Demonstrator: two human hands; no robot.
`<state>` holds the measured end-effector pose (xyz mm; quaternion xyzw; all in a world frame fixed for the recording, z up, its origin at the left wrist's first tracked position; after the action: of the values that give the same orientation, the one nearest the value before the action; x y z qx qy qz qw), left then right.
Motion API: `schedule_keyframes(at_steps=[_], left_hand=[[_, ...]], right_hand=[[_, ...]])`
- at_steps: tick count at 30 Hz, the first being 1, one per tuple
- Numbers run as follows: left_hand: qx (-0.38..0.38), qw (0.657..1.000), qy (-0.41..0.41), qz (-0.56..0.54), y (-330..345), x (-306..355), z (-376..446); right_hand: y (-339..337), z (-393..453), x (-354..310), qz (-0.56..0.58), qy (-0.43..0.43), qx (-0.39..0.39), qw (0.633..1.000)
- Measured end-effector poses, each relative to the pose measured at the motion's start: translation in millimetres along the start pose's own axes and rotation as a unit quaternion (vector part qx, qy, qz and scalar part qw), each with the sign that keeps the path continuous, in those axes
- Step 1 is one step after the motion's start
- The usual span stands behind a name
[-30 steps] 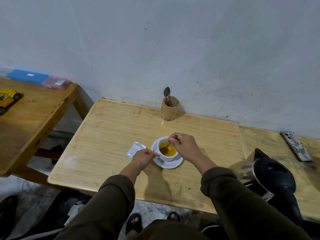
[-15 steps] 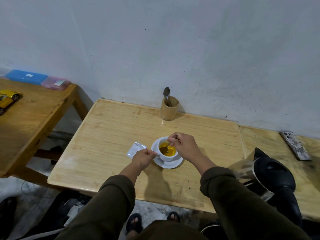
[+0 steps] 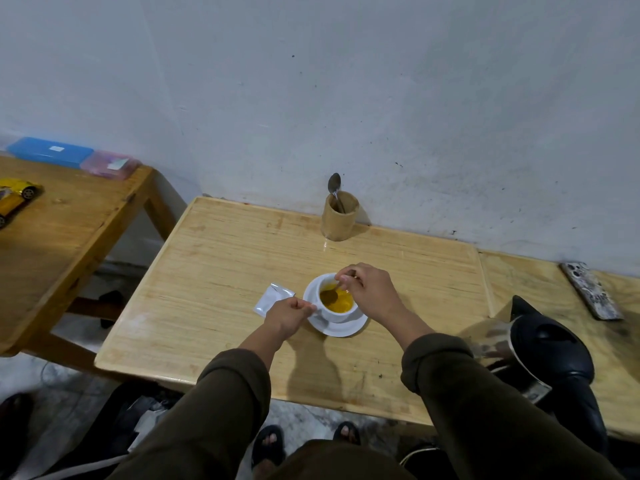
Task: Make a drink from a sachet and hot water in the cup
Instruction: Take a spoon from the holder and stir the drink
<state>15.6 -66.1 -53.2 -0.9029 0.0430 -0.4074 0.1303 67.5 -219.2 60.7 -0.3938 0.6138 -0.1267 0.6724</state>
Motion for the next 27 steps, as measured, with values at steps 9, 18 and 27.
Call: schedule_keyframes(at_steps=[9,18,27], left_hand=[[-0.013,1.000,-0.004,0.009,-1.3,-2.0,4.7],[-0.026,0.999,0.004,0.033,-0.7,-4.6,10.2],[-0.017,0.998,0.027,0.057,-0.7,-4.7,6.9]], right_hand=[[-4.6,7.0,9.3,-0.098,0.023,0.034,0.994],[6.7,-22.3,8.4,-0.022,0.020,0.015,0.999],[11.7,-77.2,27.2,0.118,0.152,0.048,0.980]])
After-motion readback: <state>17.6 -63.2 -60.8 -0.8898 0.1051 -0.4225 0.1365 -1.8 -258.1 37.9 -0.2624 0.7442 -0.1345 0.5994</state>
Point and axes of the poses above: each hand's wrist, its own z-axis towards the middle knuckle, its own y-axis out of the palm, x = y × z, the point moved 6 cm from there along z, towards the middle knuckle, and after that the axes turned 6 degrees about -y, right-handed, at the moved point
